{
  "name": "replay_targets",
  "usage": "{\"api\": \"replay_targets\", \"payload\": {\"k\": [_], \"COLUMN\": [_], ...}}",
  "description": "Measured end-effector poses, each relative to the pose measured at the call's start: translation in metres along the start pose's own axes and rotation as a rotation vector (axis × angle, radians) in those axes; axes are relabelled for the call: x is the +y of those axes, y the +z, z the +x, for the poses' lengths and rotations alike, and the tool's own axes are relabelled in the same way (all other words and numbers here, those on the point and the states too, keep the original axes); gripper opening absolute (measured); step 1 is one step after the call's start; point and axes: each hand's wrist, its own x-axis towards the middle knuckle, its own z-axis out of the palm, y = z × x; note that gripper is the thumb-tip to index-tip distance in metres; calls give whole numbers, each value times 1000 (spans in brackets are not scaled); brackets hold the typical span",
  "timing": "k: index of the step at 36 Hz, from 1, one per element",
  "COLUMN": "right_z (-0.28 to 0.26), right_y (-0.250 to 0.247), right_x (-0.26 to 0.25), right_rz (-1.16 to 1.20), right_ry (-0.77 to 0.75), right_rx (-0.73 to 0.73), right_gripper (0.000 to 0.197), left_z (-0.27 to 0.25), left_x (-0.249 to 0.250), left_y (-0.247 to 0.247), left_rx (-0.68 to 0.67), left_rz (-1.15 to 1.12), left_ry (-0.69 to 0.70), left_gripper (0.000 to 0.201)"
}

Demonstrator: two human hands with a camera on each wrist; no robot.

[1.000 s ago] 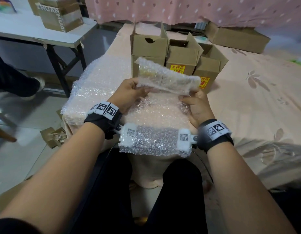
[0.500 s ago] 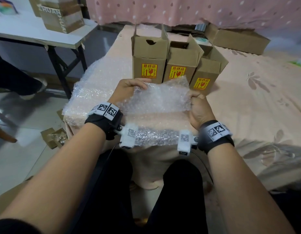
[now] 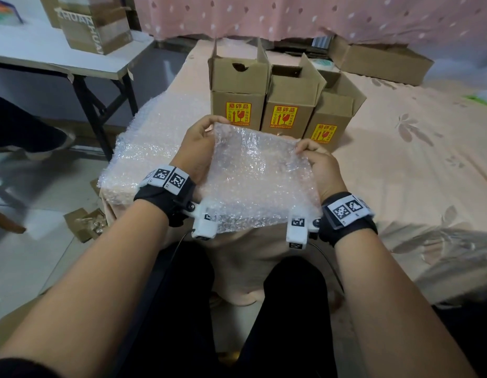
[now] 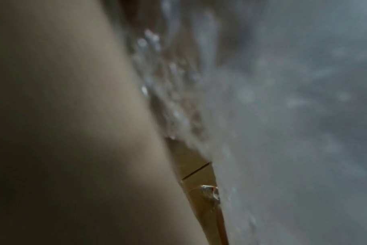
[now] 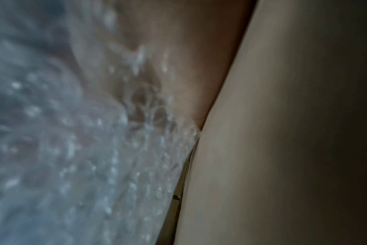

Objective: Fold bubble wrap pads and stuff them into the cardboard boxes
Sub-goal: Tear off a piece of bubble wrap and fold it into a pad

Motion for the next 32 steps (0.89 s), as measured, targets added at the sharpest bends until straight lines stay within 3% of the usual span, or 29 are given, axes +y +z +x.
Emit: {"api": "replay_targets", "payload": {"k": [8, 11, 16, 21, 25, 29, 32], "right_z": [-2, 5, 7, 8, 8, 7, 8], "right_y": [5, 4, -2, -5, -6, -6, -6], "right_x": [0, 4, 7, 4, 8, 8, 8], "right_rz": [242, 148, 178, 164, 141, 158, 179], "right_ry": [10, 34, 66, 123, 84, 62, 45], "right_rx": [-43, -38, -60, -151, -137, -106, -74], "right_gripper": [24, 12, 48, 45, 42, 41, 40], "left_z": [0, 0, 1, 0, -4, -5, -3], "left_x": [0, 1, 1, 4, 8, 8, 6], "left_y": [1, -1, -3, -1, 6, 2, 1], "left_rx": [37, 29, -10, -36, -108, -89, -81], "left_rz": [7, -8, -44, -80, -250, -380, -284], "left_ry": [20, 16, 27, -3, -174, -142, -181], "left_gripper": [7, 7, 12, 15, 24, 39, 52]}}
